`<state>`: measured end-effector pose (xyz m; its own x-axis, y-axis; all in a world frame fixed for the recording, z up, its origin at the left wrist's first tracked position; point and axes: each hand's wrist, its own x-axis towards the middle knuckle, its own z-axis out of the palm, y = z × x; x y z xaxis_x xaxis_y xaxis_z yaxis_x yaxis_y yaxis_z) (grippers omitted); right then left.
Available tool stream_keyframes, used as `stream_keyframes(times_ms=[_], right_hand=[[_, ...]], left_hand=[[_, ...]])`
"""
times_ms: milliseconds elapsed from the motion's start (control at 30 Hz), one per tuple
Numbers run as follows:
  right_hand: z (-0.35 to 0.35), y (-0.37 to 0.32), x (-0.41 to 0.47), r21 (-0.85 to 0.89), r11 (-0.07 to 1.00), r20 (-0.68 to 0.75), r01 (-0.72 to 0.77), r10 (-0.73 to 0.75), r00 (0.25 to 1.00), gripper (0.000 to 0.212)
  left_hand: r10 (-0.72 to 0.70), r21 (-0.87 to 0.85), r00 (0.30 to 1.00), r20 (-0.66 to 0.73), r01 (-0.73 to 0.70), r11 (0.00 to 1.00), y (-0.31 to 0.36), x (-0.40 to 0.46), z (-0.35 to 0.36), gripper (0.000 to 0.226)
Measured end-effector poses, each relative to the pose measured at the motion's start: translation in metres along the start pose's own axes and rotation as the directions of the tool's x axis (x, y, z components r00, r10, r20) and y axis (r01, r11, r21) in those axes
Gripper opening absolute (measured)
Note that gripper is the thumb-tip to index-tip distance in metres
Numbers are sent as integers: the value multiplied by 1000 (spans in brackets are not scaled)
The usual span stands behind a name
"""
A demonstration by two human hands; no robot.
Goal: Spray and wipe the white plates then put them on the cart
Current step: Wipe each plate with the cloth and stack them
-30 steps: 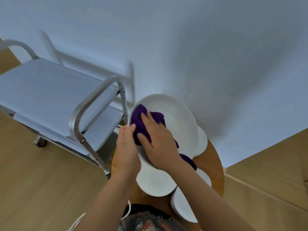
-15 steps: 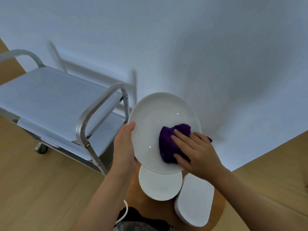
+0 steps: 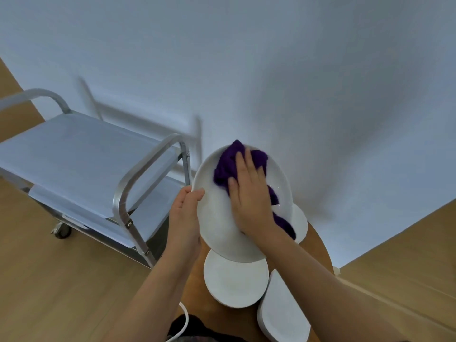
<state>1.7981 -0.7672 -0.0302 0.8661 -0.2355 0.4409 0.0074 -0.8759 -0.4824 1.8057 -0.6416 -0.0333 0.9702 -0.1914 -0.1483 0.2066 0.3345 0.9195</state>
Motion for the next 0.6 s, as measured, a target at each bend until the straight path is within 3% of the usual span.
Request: stream_keyframes(times_ms=[167, 267, 400, 467, 600], right_hand=[[7, -36, -32, 129, 965, 111, 230, -245, 963, 48], [-4, -32, -53, 142, 947, 193, 289, -312, 930, 54], [-24, 1, -72, -69, 885, 302, 461, -422, 855, 79], [-32, 21, -70, -172, 847, 246, 503, -457, 855, 76], [-43, 49, -61, -332, 847, 117, 415, -400, 909, 68]], left_hand=[[34, -103, 997, -62, -41, 994, 13, 6, -6, 14], [-3, -131, 997, -83, -8, 991, 15, 4, -13, 14], [-126, -203, 989, -76, 108, 973, 21, 6, -11, 22], [-129, -159, 990, -57, 119, 980, 25, 10, -10, 14], [-81, 46, 997, -1, 81, 996, 30, 18, -12, 11]])
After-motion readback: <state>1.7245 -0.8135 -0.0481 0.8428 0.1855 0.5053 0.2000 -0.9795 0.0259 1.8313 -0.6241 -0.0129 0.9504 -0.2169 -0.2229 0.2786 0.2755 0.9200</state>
